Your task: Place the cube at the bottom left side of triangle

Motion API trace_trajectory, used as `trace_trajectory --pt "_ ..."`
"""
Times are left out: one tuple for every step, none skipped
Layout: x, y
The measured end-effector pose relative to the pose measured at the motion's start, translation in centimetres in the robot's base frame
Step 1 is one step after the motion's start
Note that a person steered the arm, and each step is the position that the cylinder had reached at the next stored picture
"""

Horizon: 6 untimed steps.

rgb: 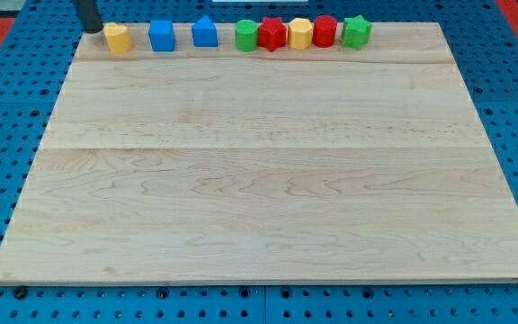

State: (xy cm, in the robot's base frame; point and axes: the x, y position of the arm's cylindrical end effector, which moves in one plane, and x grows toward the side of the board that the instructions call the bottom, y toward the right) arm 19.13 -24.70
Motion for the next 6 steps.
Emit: trace_trajectory --pt "0.0 2.0" --pt "0.0 3.1" --pt "0.0 6.1" --pt "0.0 9.2" --pt "0.0 11.6" --pt "0.1 12.0"
